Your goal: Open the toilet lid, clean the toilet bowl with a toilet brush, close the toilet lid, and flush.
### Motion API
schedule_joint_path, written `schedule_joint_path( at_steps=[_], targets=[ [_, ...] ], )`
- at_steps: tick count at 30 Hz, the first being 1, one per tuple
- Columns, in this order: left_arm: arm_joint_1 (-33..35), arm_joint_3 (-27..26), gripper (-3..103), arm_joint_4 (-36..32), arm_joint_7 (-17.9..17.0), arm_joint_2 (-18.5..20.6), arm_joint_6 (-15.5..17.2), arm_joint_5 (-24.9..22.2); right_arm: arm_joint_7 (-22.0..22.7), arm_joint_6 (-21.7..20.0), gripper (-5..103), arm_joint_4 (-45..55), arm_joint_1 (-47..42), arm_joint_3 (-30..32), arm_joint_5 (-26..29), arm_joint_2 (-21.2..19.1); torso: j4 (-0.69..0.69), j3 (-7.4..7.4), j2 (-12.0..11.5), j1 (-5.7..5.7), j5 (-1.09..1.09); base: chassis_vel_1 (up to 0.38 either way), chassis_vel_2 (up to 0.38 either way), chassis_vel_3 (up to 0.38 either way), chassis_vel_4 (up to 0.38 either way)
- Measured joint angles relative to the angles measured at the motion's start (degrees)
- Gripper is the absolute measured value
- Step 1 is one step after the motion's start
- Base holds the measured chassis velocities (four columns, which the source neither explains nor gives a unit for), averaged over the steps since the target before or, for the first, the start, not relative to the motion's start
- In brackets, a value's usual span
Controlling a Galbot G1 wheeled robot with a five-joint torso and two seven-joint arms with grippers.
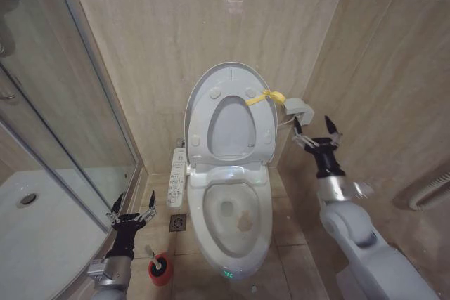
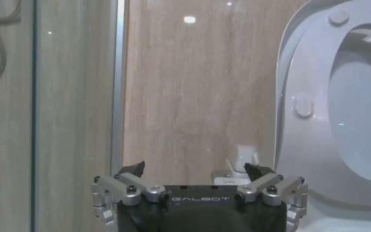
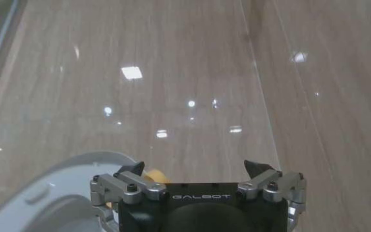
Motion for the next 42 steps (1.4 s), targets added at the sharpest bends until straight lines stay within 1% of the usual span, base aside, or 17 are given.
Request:
schedule_joint_path(
  at_steps=[1, 5, 6, 8, 10, 12, 13, 14, 17, 18, 20, 22, 23, 26, 29, 35, 42],
  targets=[
    [0.00, 0.00, 100, 0.00, 0.00, 0.00, 0.00, 0.00, 0.00, 0.00, 100, 0.00, 0.00, 0.00, 0.00, 0.00, 0.00, 0.00, 0.00, 0.00, 0.00, 0.000, 0.000, 0.000, 0.000],
    [-0.18, 0.55, 100, -0.20, -0.01, -0.11, -0.02, 0.27, 0.57, 0.04, 100, 8.43, -9.92, 3.64, -0.66, 0.61, 0.00, 0.00, 0.00, 0.00, -0.01, 0.000, 0.000, 0.000, 0.000],
    [-0.18, 0.55, 100, -0.20, -0.01, -0.11, -0.02, 0.27, 0.57, 0.04, 100, 8.43, -9.92, 3.64, -0.66, 0.61, 0.00, 0.00, 0.00, 0.00, -0.01, 0.000, 0.000, 0.000, 0.000],
    [-0.58, 0.63, 100, -0.20, -0.04, -0.12, -0.02, 0.30, 0.80, 0.67, 100, 12.04, -14.96, 4.96, -2.33, 2.06, 0.02, 0.00, 0.00, 0.00, -0.01, 0.000, 0.000, 0.000, 0.000],
    [-0.70, 0.64, 100, -0.23, -0.05, -0.09, -0.03, 0.24, 1.08, 0.97, 100, 12.96, -16.54, 5.13, -3.18, 2.74, 0.01, 0.00, 0.00, 0.00, -0.01, 0.000, 0.000, 0.000, 0.000],
    [-0.94, 0.59, 100, -0.49, -0.15, -0.01, -0.03, 0.02, 2.21, 1.38, 100, 14.57, -20.30, 5.11, -5.70, 4.26, 0.01, 0.00, 0.00, 0.00, -0.01, 0.000, 0.000, 0.000, 0.000],
    [-1.06, 0.54, 100, -0.82, -0.20, 0.05, -0.03, -0.12, 3.15, 1.82, 100, 15.52, -23.24, 4.63, -8.00, 5.97, 0.01, 0.00, 0.00, 0.00, -0.02, 0.000, 0.000, 0.000, 0.000],
    [-1.06, 0.54, 100, -0.82, -0.20, 0.05, -0.03, -0.12, 3.15, 1.82, 100, 15.52, -23.24, 4.63, -8.00, 5.97, 0.01, 0.00, 0.00, 0.00, -0.02, 0.000, 0.000, 0.000, 0.000],
    [-0.99, 0.62, 100, -1.26, -0.40, 0.31, -0.18, -0.02, 4.10, 3.75, 100, 16.20, -29.14, 2.92, -12.48, 9.93, 0.00, 0.00, 0.00, 0.00, -0.01, 0.000, 0.000, 0.000, 0.000],
    [-0.99, 0.62, 100, -1.26, -0.40, 0.31, -0.18, -0.02, 4.10, 3.75, 100, 16.20, -29.14, 2.92, -12.48, 9.93, 0.00, 0.00, 0.00, 0.00, -0.01, 0.000, 0.000, 0.000, 0.000],
    [-0.83, 0.58, 100, -0.91, -0.67, 1.33, -0.69, 0.41, 5.12, 4.95, 100, 15.80, -32.32, 1.81, -16.13, 12.77, 0.00, 0.00, 0.00, 0.00, -0.02, 0.000, 0.000, 0.000, 0.000],
    [-0.55, 0.29, 100, -0.20, -1.75, 2.25, -0.74, 0.87, 6.12, 5.22, 100, 14.76, -33.72, 1.09, -18.75, 14.10, 0.00, 0.00, 0.00, 0.00, -0.03, 0.000, 0.000, 0.000, 0.000],
    [-0.55, 0.29, 100, -0.20, -1.75, 2.25, -0.74, 0.87, 6.12, 5.22, 100, 14.76, -33.72, 1.09, -18.75, 14.10, 0.00, 0.00, 0.00, 0.00, -0.03, 0.000, 0.000, 0.000, 0.000],
    [0.98, 0.15, 100, 0.82, -4.69, 3.56, -0.22, 2.76, 6.22, 6.78, 100, 11.47, -33.81, 0.29, -21.12, 15.61, 0.01, 0.00, 0.00, 0.00, -0.02, 0.000, 0.000, 0.000, 0.000],
    [2.43, 0.15, 100, 1.68, -6.01, 4.05, -0.03, 4.44, 6.19, 7.58, 100, 8.94, -32.75, -0.03, -22.07, 16.40, 0.01, 0.01, 0.00, 0.01, 0.00, 0.000, 0.000, 0.000, 0.000],
    [5.18, 0.91, 100, 6.66, -6.30, 4.33, -0.05, 7.56, 6.12, 7.88, 100, 4.97, -27.85, -0.68, -22.19, 16.69, 0.02, 0.01, -0.01, 0.01, -0.01, 0.000, 0.000, 0.000, 0.000],
    [6.10, 1.65, 100, 11.43, -5.56, 3.79, -0.56, 8.65, 5.95, 7.88, 100, 3.51, -25.06, -0.66, -21.47, 15.80, 0.01, 0.01, -0.01, 0.01, 0.00, 0.000, 0.000, 0.000, 0.000]
  ],
)
